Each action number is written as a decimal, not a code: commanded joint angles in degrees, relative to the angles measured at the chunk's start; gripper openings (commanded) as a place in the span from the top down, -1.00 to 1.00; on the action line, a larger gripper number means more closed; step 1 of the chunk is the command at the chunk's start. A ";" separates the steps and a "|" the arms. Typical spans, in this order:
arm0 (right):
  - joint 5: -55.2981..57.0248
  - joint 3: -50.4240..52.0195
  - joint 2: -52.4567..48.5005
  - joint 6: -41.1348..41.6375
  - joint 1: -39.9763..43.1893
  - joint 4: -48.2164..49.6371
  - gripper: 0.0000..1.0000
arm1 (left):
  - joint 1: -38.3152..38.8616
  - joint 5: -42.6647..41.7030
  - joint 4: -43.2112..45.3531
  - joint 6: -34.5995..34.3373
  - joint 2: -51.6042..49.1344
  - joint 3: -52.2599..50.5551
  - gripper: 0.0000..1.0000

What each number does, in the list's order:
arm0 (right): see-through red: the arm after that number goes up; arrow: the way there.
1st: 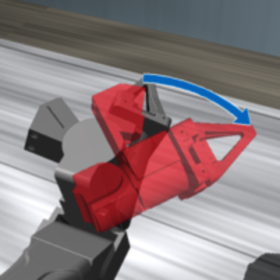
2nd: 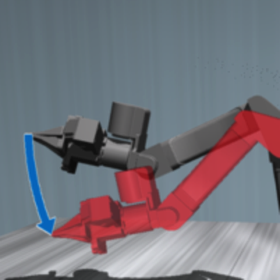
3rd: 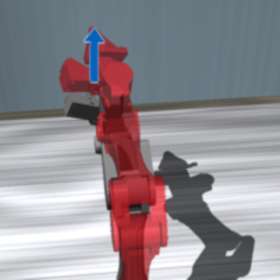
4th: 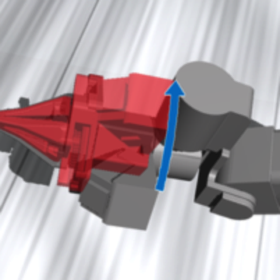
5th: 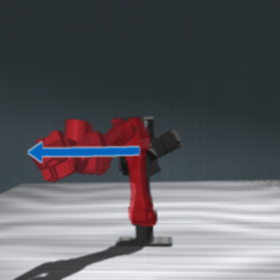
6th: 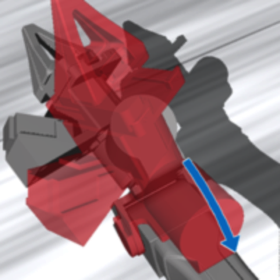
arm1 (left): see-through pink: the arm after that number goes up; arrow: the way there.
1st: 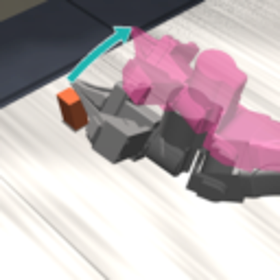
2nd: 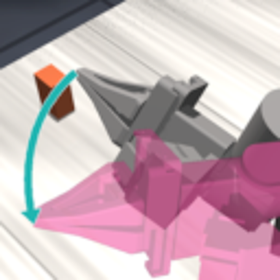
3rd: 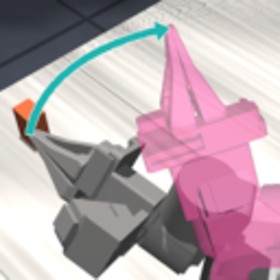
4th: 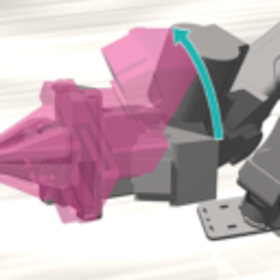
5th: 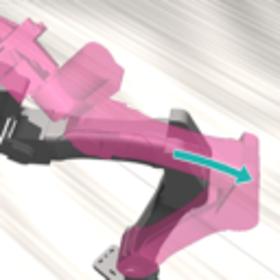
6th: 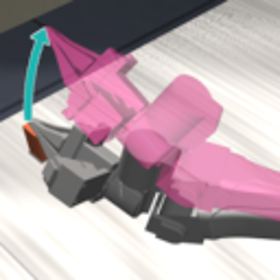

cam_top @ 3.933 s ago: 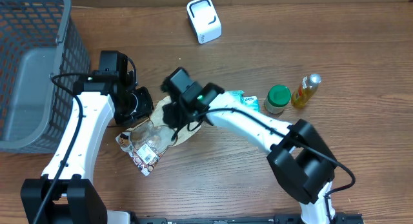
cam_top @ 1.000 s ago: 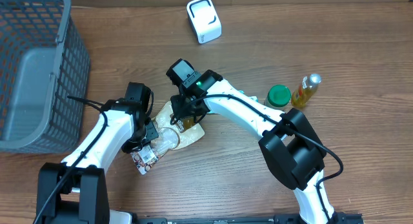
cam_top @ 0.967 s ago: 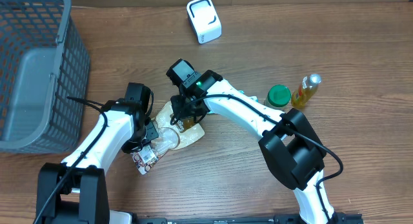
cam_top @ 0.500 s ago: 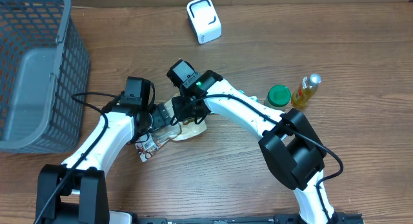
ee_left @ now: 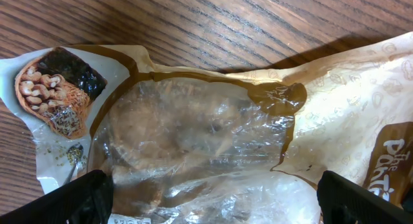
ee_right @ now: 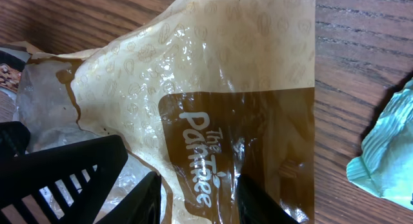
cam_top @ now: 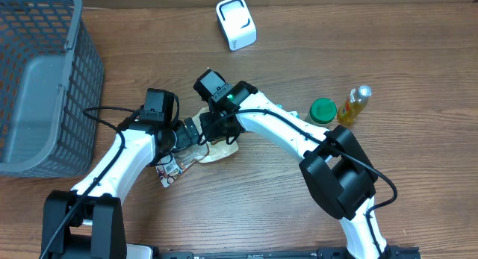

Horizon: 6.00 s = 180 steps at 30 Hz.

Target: Scan the item barcode

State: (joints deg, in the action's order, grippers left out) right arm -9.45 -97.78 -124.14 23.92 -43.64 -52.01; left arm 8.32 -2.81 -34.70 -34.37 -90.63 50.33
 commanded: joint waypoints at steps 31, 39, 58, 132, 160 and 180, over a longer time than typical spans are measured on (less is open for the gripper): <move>0.44 -0.81 0.74 -0.13 -0.22 -0.42 0.26 | -0.04 -0.85 -0.83 0.28 -1.05 -1.36 -0.99; 0.44 -0.81 0.74 -0.13 -0.22 -0.37 0.24 | -0.07 7.65 0.55 0.31 -1.05 -1.36 -0.99; 0.46 -0.81 0.74 -0.22 0.11 0.46 -0.10 | -0.04 10.69 5.51 0.09 -1.05 -1.36 -0.99; -7.37 3.82 -2.25 -5.20 3.58 13.09 -0.22 | -1.01 1.40 -3.89 17.70 -12.98 6.01 0.91; -3.76 2.82 2.64 -6.19 5.79 12.26 -0.72 | -1.33 -1.09 -1.46 20.24 -13.14 5.95 0.91; -13.90 4.85 -4.74 -2.67 5.40 14.23 -0.83 | -1.31 -1.38 1.66 20.22 -13.14 2.38 0.92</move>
State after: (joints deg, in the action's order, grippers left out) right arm -16.47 -93.73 -126.74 20.21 -38.13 -38.24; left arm 6.85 -2.48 -33.12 -15.64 -99.79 56.75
